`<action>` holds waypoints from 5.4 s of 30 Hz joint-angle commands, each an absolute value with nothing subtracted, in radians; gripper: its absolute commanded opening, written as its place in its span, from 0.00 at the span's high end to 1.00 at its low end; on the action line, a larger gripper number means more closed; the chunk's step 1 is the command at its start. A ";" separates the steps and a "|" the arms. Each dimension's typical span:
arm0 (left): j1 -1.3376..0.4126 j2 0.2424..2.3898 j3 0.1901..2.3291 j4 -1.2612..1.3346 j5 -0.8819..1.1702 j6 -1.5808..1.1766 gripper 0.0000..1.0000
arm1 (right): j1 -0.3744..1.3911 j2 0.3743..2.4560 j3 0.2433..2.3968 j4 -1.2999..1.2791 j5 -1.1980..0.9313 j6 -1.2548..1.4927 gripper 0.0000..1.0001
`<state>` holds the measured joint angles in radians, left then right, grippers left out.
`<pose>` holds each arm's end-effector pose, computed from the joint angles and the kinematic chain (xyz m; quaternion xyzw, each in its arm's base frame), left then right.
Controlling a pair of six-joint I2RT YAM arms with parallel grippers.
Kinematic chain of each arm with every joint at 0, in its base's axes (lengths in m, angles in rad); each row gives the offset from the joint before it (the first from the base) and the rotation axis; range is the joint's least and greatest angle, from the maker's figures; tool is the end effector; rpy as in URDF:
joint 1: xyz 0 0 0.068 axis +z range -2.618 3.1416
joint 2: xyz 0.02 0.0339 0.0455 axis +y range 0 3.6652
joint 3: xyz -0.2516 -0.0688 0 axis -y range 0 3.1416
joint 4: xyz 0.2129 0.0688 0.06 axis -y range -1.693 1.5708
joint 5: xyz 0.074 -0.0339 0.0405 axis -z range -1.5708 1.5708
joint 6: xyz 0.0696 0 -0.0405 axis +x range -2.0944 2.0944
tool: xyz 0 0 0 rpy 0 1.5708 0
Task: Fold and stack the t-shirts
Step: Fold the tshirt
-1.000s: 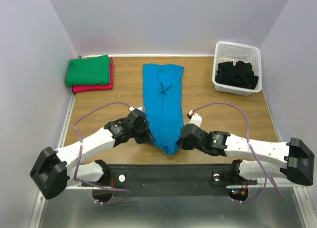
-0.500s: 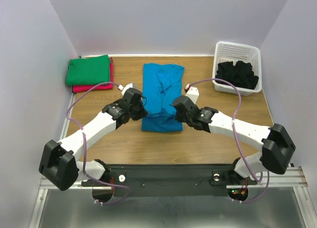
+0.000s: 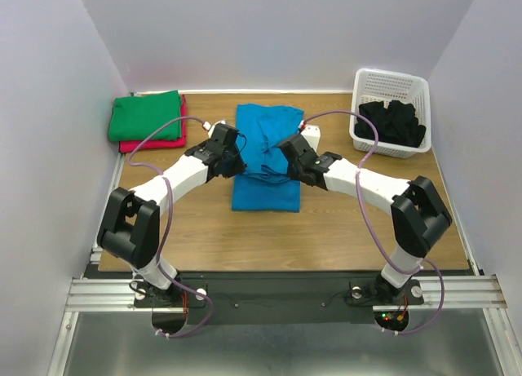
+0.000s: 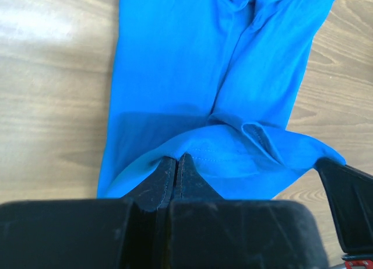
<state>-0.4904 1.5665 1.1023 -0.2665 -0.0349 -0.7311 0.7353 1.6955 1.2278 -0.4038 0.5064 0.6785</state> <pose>0.3038 -0.1594 0.2276 -0.1167 0.9055 -0.2208 0.3432 0.2861 0.2132 0.2175 0.0600 0.9116 0.0364 0.4050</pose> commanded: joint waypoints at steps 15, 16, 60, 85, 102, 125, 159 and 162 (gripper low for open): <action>-0.430 1.739 1.272 -0.238 0.054 -0.664 1.00 | 0.644 1.850 1.376 -0.361 0.457 0.611 1.00; -0.430 1.747 1.276 -0.244 0.045 -0.675 1.00 | 0.641 1.861 1.388 -0.359 0.453 0.611 1.00; -0.394 1.488 0.726 -0.006 0.172 -0.730 0.28 | 0.600 1.641 1.005 -0.287 0.101 0.678 0.09; -0.480 1.355 0.491 0.060 0.247 -0.799 1.00 | 0.609 1.401 0.658 -0.115 -0.215 0.752 1.00; -0.650 0.698 0.432 -0.304 0.177 -0.951 1.00 | 0.776 0.969 0.566 -0.333 -0.200 0.824 0.99; -0.431 1.106 0.900 -0.278 0.046 -0.750 1.00 | 0.654 1.247 1.037 -0.420 0.124 0.647 1.00; -0.288 1.873 1.457 -0.183 0.106 -0.621 1.00 | 0.394 1.847 1.427 -0.316 0.037 0.460 1.00; -0.285 1.931 1.492 -0.187 0.101 -0.617 1.00 | 0.391 1.896 1.460 -0.311 0.064 0.475 0.99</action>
<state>-0.3054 1.9118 1.4178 -0.2184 0.1555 -0.6495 0.4084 1.8606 1.3926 -0.3515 0.0082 0.4862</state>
